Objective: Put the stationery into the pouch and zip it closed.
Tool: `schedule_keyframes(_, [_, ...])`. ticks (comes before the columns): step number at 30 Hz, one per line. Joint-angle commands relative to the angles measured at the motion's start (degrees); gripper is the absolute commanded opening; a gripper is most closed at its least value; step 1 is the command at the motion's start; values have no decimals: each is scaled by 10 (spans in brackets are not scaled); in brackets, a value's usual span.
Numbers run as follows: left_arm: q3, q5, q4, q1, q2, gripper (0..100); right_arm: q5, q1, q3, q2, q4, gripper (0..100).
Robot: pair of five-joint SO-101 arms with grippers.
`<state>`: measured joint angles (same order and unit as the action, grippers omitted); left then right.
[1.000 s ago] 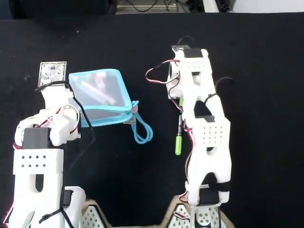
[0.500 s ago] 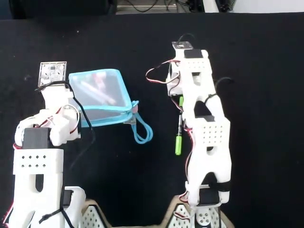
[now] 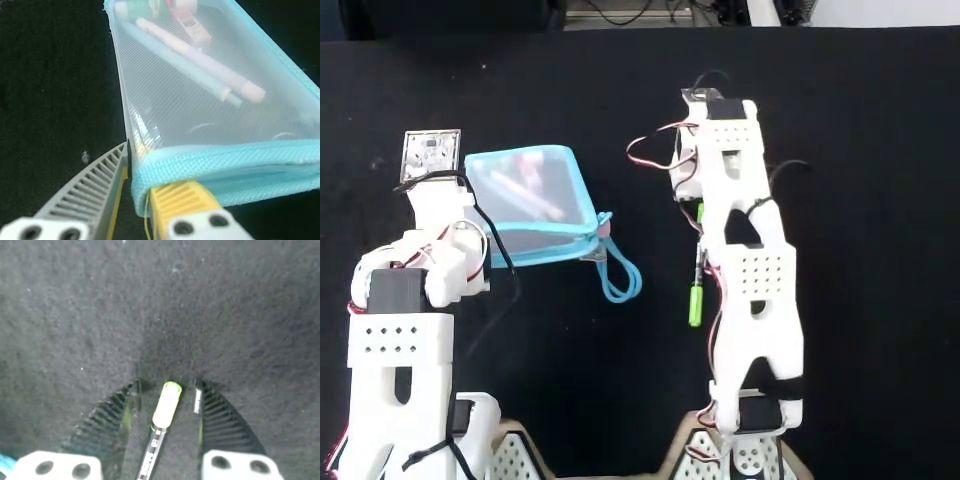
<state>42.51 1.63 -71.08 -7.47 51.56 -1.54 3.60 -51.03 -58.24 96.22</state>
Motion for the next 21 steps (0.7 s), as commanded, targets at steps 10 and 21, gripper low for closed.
schedule_keyframes(10, [-5, 1, 5, -3, 2, 30, -3, -10, -56, -20, 35, 170])
schedule_keyframes(21, [-5, 1, 5, -3, 2, 30, -4, -11, -54, -20, 45, 165])
